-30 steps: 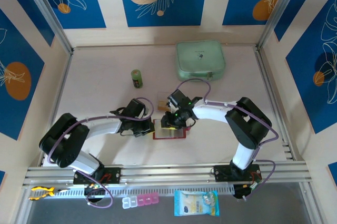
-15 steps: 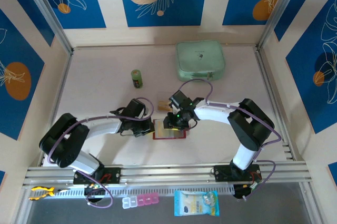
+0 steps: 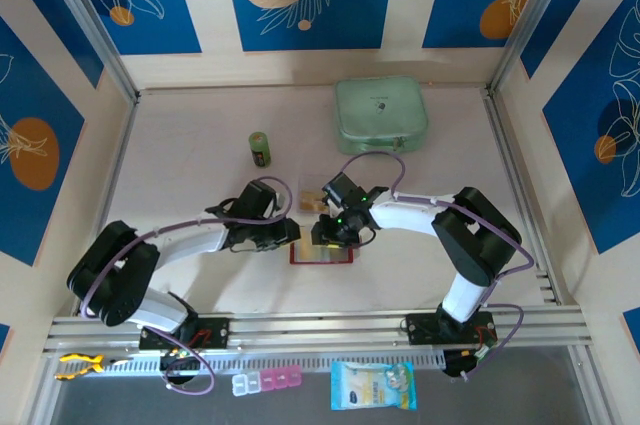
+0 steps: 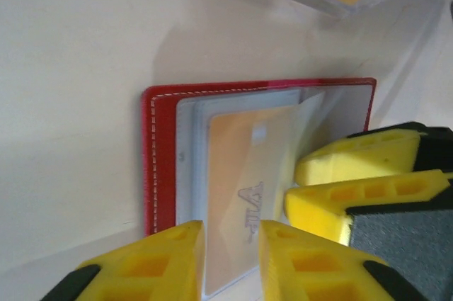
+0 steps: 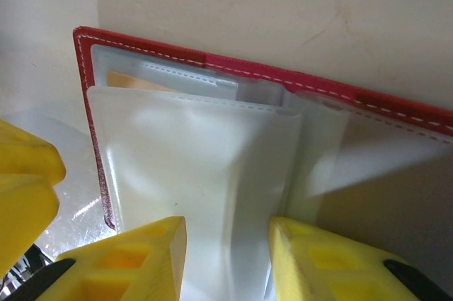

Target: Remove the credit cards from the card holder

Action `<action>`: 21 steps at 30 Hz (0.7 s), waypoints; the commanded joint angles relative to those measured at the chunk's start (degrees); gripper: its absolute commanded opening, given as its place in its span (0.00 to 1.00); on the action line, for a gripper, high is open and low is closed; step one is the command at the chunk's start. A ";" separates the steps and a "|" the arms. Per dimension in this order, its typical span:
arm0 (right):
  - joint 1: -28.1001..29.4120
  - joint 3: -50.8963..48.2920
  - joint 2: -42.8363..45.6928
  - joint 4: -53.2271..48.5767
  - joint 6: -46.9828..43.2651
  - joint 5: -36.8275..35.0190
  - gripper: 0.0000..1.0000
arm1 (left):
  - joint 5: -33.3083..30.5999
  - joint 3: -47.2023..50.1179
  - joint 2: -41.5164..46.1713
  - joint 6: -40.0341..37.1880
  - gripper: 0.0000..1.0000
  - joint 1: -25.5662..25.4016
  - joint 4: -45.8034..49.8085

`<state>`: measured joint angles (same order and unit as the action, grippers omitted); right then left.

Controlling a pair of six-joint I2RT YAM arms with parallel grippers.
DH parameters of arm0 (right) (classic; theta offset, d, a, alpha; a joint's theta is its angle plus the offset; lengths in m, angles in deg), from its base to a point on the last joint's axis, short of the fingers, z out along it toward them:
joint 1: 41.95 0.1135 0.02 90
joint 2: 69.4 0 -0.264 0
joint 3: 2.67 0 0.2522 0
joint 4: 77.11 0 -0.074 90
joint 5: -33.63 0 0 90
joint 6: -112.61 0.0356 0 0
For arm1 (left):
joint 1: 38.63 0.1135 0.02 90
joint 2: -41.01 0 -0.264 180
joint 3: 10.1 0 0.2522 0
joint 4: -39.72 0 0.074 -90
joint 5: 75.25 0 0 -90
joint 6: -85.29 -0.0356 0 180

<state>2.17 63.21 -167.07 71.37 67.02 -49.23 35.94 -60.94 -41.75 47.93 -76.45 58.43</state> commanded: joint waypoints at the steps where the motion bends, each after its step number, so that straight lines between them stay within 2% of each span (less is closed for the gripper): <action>1: -0.32 -1.47 0.72 -0.53 -0.37 0.96 0.37 | 2.04 -1.15 -0.24 1.84 0.28 -0.98 -2.14; 9: -0.44 -1.75 1.03 -0.46 -0.37 0.95 0.37 | 3.11 -1.81 -2.97 3.77 0.28 -2.29 -5.36; 21: -0.56 -2.11 2.94 -0.77 -0.11 0.52 0.37 | 3.94 -2.29 -5.74 5.13 0.18 -3.64 -8.04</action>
<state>1.84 61.94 -166.06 71.94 67.04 -48.71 38.70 -61.95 -46.83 52.35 -79.42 51.97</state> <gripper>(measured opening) 0.369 0.184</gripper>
